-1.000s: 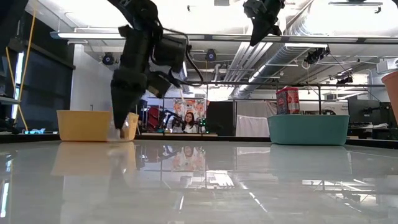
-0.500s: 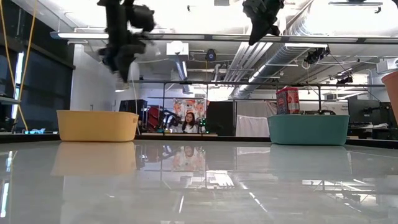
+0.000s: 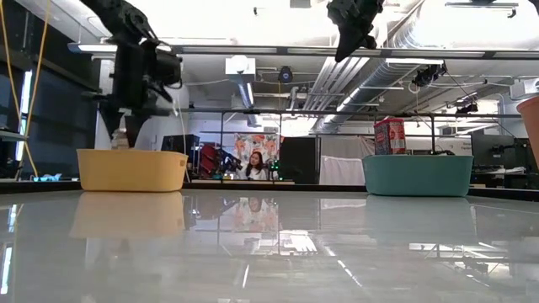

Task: Sort spices by type
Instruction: Put the brown seasoning bottle into the yellow bin

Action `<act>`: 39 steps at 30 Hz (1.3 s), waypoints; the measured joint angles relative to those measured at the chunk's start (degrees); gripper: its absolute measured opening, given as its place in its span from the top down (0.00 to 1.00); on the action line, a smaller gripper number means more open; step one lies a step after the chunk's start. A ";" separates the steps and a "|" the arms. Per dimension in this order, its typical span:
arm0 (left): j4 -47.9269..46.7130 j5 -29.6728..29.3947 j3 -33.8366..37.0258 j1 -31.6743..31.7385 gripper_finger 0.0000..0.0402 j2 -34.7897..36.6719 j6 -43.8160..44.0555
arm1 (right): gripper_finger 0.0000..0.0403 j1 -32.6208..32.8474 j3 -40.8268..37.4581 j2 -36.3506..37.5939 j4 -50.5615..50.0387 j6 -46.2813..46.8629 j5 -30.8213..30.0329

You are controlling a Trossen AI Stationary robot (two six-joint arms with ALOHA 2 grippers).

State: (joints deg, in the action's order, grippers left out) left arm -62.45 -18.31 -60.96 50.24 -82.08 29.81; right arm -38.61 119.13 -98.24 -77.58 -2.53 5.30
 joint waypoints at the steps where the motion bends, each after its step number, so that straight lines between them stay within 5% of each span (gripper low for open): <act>1: 0.08 0.00 0.97 0.00 0.66 0.00 1.00 | 1.00 0.00 0.00 -0.17 0.06 -0.34 0.49; 19: 0.06 4.98 5.72 2.40 0.66 -0.02 1.11 | 1.00 0.13 0.00 -2.38 0.24 -2.24 4.46; 27: -0.64 5.81 5.85 2.64 0.45 -0.17 -0.47 | 1.00 0.13 0.00 -2.38 0.23 -2.11 4.61; 39: -0.68 5.79 5.85 2.62 0.44 -0.20 -0.49 | 1.00 0.13 0.00 -2.38 -0.17 -1.80 4.62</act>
State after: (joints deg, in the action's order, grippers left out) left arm -63.13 -12.51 -55.11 52.86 -82.28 29.32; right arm -38.48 119.13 -100.62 -77.75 -4.33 9.91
